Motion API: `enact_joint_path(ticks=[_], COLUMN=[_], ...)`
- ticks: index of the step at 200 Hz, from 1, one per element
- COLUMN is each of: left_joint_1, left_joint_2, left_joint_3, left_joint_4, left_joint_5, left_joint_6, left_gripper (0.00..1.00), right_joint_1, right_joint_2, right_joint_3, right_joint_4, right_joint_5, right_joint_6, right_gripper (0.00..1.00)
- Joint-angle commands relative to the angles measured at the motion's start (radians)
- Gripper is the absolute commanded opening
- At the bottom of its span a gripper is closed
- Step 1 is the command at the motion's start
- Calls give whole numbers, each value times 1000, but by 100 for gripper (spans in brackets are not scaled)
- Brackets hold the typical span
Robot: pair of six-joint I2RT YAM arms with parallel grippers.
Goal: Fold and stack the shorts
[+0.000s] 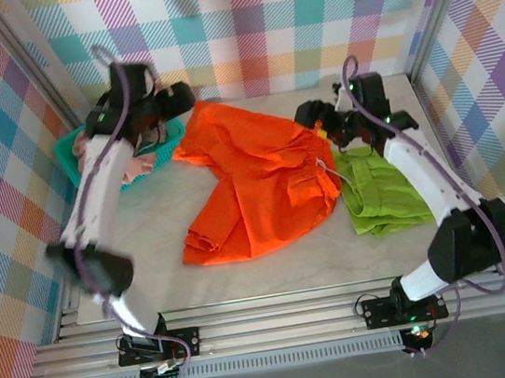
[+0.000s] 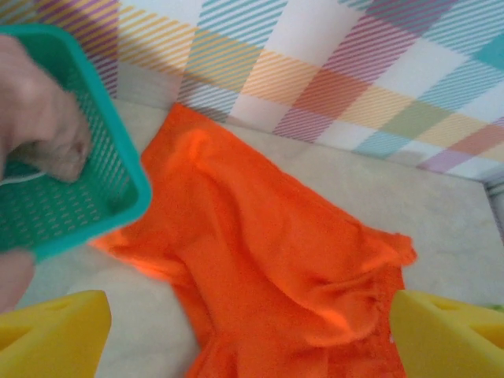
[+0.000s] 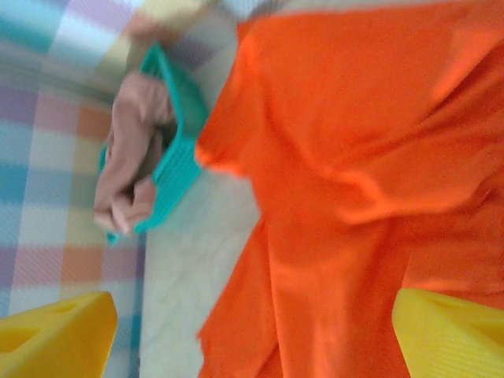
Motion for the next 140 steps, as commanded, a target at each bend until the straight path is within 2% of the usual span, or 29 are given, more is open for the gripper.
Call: enact_joint_path(ticks=[1, 15, 31, 70, 100, 140], left_joint_1=[-6, -7, -10, -20, -21, -29], left_joint_2=[-186, -279, -329, -283, -192, -115], left_joint_3=[-355, -531, -693, -936, -980, -964], left_joint_4=[102, 102, 133, 228, 291, 332], left_joint_5=[-29, -70, -45, 0, 8, 18], left_joint_6=[-89, -120, -132, -167, -166, -176], left_gripper=[90, 88, 86, 81, 73, 55], right_joint_1=[54, 101, 141, 157, 157, 157], right_joint_2=[-33, -53, -48, 28, 93, 131], right_joint_3=[-158, -234, -304, -396, -427, -439], right_joint_4=[65, 82, 103, 171, 204, 219], right_joint_5=[-50, -37, -27, -4, -1, 2], right_joint_6=[-5, -1, -6, 28, 42, 44], right_gripper=[91, 92, 93, 94, 94, 94])
